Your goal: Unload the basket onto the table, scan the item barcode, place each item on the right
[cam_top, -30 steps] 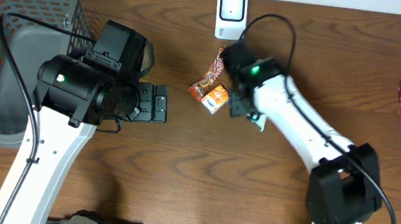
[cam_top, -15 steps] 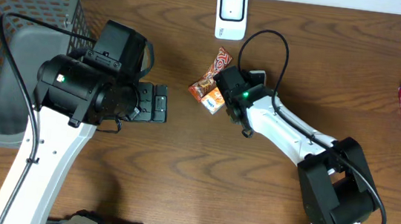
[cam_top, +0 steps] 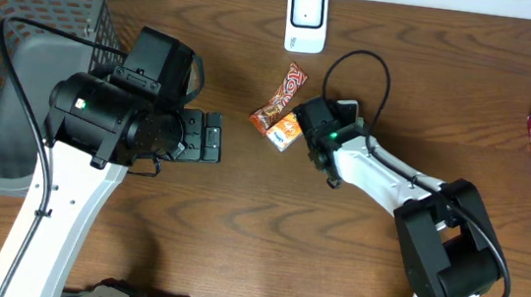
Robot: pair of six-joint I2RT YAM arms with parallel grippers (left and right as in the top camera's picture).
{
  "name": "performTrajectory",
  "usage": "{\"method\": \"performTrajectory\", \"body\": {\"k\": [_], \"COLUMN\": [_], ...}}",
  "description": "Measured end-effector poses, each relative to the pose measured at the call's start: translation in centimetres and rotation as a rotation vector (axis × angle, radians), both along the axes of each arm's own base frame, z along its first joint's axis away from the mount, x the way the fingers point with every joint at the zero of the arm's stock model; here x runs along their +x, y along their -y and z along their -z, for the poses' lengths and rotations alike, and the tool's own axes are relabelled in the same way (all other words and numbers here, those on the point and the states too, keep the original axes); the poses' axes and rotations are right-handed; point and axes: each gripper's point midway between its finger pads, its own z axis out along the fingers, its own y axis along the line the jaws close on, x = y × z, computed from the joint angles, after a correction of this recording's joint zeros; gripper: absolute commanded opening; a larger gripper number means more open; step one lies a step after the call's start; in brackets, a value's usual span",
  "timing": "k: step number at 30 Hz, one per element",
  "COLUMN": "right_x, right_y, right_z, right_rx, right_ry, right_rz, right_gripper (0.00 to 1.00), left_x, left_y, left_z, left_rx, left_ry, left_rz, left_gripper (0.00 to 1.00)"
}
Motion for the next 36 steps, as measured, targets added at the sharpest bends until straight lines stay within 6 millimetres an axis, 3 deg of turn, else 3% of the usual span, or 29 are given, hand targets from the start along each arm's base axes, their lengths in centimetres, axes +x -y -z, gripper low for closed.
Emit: {"method": "performTrajectory", "body": {"k": [2,3,10,13,17,23,26,30,35,36], "right_x": [0.1,0.2,1.1,2.1,4.6,5.2,4.9,3.8,2.4,2.5], "right_y": [0.3,0.5,0.3,-0.8,-2.2,-0.3,0.3,0.2,1.0,1.4], "right_z": [0.0,0.0,-0.4,-1.4,-4.5,-6.2,-5.6,-2.8,0.7,0.9], "right_rx": [0.003,0.004,0.157,0.338,0.644,1.007,1.183,1.371,1.419,1.41], "right_ry": [-0.001,0.001,-0.078,-0.138,-0.157,-0.205,-0.234,-0.315,-0.399,-0.394], "right_rz": [0.007,0.014,0.025,0.009,-0.031,-0.017,-0.008,0.016,0.114,0.126], "right_gripper": [0.05,0.01,0.01,0.01,0.01,0.01,0.01,0.01,0.02,0.08], "left_x": [0.0,0.0,0.0,0.0,0.0,0.0,0.0,0.0,0.0,0.0], "left_y": [0.0,0.0,0.0,0.0,0.0,0.0,0.0,0.0,0.0,0.0], "left_z": [0.0,0.0,0.0,0.0,0.0,0.0,0.0,0.0,0.0,0.0], "left_rx": [0.0,0.0,0.0,0.0,0.0,0.0,0.0,0.0,0.0,0.0], "left_ry": [0.0,0.0,0.0,0.0,0.0,0.0,0.0,0.0,0.0,0.0], "left_rz": [0.0,0.0,0.0,0.0,0.0,0.0,0.0,0.0,0.0,0.0], "left_gripper": [0.98,0.98,0.98,0.98,0.98,0.97,0.98,0.98,0.98,0.98]}}
